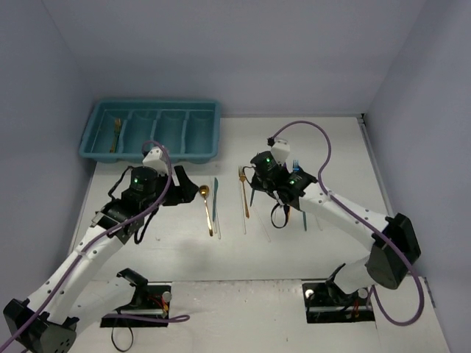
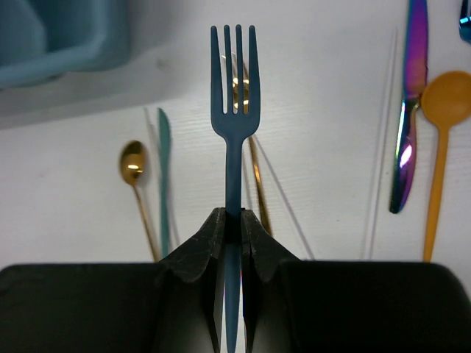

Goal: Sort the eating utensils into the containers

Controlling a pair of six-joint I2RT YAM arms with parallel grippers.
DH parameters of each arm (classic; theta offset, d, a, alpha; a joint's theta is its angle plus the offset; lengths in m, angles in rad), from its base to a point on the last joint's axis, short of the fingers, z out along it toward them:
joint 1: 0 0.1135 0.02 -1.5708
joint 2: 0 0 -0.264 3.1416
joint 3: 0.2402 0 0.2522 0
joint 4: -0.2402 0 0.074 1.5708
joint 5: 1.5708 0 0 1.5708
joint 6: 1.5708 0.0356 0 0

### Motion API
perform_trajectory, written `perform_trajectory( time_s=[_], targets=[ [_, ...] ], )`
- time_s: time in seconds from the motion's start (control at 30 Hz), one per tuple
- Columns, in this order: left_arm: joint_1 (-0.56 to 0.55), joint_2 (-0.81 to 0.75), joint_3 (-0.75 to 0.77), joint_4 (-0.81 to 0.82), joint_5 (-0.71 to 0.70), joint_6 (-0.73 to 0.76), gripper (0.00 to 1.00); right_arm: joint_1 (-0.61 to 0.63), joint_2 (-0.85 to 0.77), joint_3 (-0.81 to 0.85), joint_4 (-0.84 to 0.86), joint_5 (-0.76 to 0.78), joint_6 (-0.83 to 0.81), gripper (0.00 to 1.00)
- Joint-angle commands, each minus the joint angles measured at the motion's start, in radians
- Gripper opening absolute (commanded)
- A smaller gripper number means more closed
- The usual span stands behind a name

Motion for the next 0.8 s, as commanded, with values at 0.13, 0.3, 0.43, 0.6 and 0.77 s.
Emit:
perform_trajectory(
  time_s=[0.13,0.3,0.43,0.6,0.77],
  targets=[
    [-0.135,0.092,0.063,0.355,0.119,-0.135,0.62,0.017,-0.13,0.074,0.045,0.005,-0.005,0.0],
    [-0.235,0.188,0.121,0.386,0.069,-0.105,0.61,0.018,-0.174,0.069,0.067,-0.014,0.005,0.0],
    [-0.309,0.257,0.153,0.44,0.027,-0.043,0.57,0.018,-0.187,0.06,0.076,-0.06,0.021,0.0],
    [-0.344,0.312,0.164,0.453,0.024,-0.004,0.52,0.018,-0.204,0.047,0.093,-0.091,0.031,0.0],
    [-0.36,0.339,0.164,0.478,0.027,0.03,0.48,0.017,-0.22,0.036,0.106,-0.108,0.031,0.0]
  ],
)
